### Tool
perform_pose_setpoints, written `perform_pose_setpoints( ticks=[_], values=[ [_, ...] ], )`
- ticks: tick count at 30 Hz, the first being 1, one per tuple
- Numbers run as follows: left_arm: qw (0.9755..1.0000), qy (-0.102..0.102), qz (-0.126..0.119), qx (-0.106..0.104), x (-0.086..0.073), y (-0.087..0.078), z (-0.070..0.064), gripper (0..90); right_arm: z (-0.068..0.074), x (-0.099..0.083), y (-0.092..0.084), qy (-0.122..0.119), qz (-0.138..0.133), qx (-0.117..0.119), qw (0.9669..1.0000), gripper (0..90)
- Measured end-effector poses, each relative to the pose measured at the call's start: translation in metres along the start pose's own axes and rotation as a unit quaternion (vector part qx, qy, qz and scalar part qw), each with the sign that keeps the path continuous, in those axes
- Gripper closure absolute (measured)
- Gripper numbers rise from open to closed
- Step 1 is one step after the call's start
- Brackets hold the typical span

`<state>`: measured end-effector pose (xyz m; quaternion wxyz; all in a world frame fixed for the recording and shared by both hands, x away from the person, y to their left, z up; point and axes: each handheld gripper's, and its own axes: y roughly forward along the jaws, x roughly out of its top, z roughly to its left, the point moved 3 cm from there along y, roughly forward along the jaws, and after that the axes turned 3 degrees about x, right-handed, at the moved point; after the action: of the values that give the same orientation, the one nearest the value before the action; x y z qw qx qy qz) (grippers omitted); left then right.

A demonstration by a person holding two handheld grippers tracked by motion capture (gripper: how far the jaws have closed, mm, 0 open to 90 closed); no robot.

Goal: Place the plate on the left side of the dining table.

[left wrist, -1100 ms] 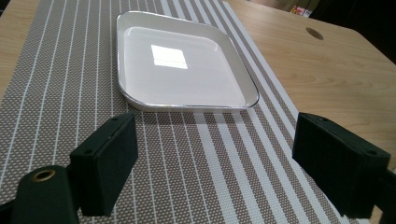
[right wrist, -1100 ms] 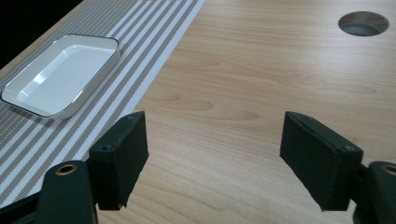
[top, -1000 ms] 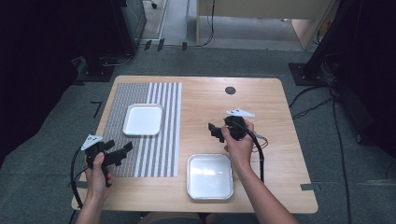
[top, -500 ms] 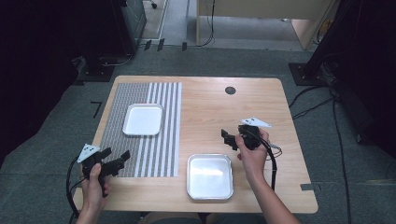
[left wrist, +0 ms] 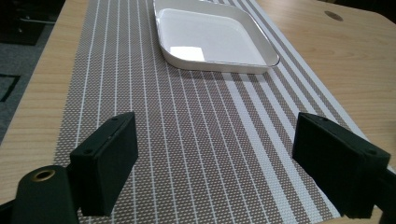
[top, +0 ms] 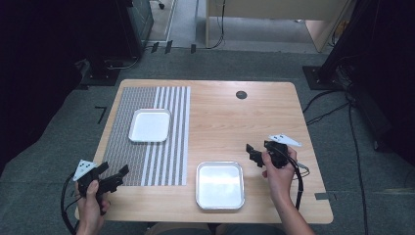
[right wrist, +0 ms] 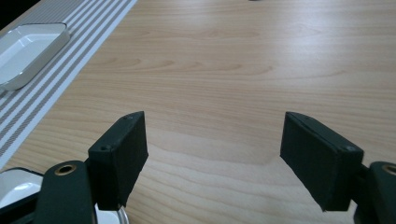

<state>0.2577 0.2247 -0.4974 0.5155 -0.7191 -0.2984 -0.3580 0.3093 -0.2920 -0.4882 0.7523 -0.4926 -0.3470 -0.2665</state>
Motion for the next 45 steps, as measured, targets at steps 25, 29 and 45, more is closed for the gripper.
perform_pose_setpoints(
  ticks=[25,29,45],
  values=[
    [0.9973,0.047,0.027,0.049,-0.017,-0.004,0.02,14.4,-0.065,-0.048,-0.044,0.03,0.004,-0.052,0.9982,22.7],
    [0.9959,0.052,0.031,0.067,-0.02,-0.006,0.027,14.3,-0.074,-0.053,-0.051,0.03,0.004,-0.062,0.9976,22.5],
    [0.9904,0.061,0.055,0.111,-0.028,-0.004,0.048,14.4,-0.106,-0.079,-0.082,0.036,0.014,-0.099,0.9944,21.8]
  ],
)
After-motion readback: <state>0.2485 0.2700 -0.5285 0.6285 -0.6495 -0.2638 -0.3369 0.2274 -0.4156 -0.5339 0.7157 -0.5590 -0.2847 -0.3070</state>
